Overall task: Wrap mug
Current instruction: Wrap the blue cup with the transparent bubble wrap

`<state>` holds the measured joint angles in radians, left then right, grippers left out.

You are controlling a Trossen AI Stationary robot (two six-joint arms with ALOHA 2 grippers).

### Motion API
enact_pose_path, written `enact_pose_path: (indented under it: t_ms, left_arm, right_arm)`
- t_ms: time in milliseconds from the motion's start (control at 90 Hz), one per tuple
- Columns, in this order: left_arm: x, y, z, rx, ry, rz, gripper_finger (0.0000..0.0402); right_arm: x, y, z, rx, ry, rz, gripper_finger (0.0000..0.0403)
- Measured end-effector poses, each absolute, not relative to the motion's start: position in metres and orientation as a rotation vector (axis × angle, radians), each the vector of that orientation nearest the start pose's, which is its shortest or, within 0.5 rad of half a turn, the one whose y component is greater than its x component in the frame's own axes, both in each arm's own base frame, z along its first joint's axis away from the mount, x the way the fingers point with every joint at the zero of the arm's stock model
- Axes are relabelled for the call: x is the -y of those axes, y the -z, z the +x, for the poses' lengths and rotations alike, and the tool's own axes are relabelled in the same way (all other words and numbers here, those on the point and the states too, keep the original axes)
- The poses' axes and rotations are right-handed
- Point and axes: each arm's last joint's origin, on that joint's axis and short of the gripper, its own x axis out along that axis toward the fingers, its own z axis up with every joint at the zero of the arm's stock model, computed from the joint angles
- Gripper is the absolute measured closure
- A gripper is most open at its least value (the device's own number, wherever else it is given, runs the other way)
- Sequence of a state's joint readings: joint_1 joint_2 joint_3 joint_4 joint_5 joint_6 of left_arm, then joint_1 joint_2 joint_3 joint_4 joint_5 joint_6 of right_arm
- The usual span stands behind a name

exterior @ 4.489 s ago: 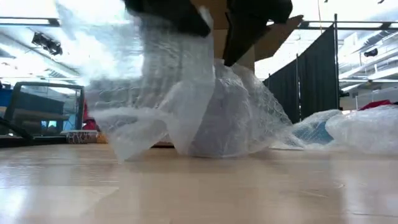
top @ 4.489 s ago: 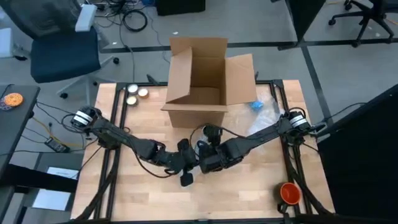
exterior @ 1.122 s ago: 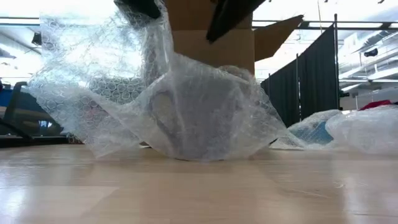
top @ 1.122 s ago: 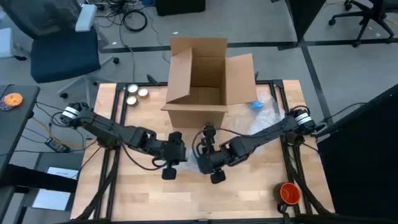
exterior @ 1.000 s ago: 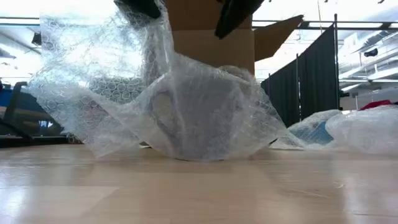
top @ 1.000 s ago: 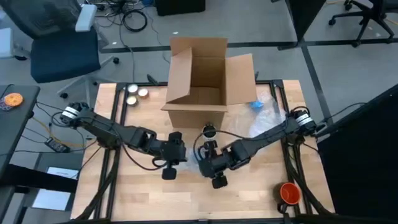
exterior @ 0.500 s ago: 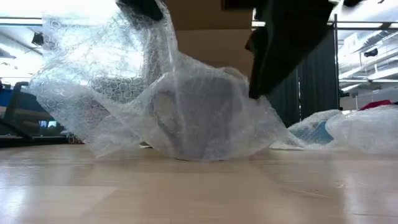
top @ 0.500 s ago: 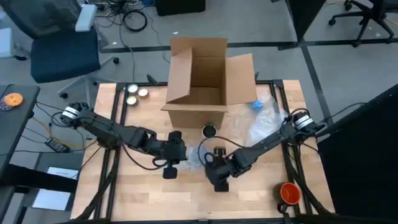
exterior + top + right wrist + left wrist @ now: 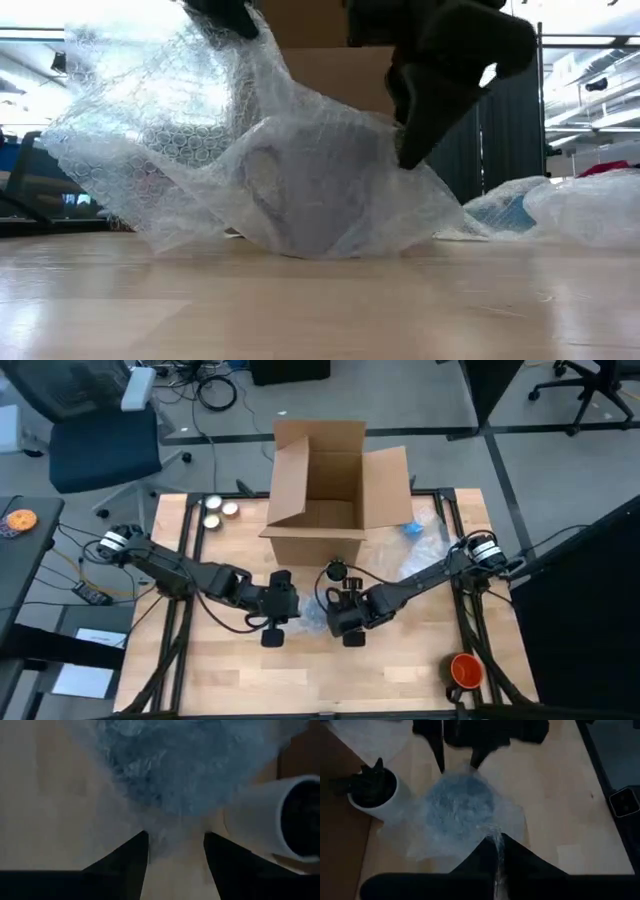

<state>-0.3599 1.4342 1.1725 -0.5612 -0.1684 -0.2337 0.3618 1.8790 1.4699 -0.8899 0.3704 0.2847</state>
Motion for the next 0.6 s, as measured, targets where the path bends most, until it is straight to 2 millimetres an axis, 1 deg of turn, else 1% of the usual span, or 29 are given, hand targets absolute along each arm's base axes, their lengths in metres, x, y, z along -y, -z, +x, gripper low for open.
enact_pose_path:
  t_ms: [100,200,267,433,600]
  left_arm:
    - [0.102,-0.289,0.284,-0.809,0.084,-0.011,0.0401]
    - [0.102,-0.289,0.284,-0.809,0.084,-0.011,0.0401]
    - [0.102,-0.289,0.284,-0.809,0.084,-0.012,0.0401]
    - [0.102,-0.289,0.284,-0.809,0.077,-0.028,0.0401]
    - [0.102,-0.289,0.284,-0.809,0.075,-0.032,0.0402]
  right_arm:
    - [-0.124,-0.233,0.352,-1.191,0.225,-0.234,0.0240]
    - [-0.127,-0.240,0.354,-1.162,0.225,-0.232,0.0250]
    - [-0.129,-0.240,0.355,-1.160,0.199,-0.195,0.0257]
    - [-0.134,-0.238,0.354,-1.228,0.078,-0.026,0.0271]
    - [-0.133,-0.240,0.358,-1.182,0.102,-0.031,0.0279]
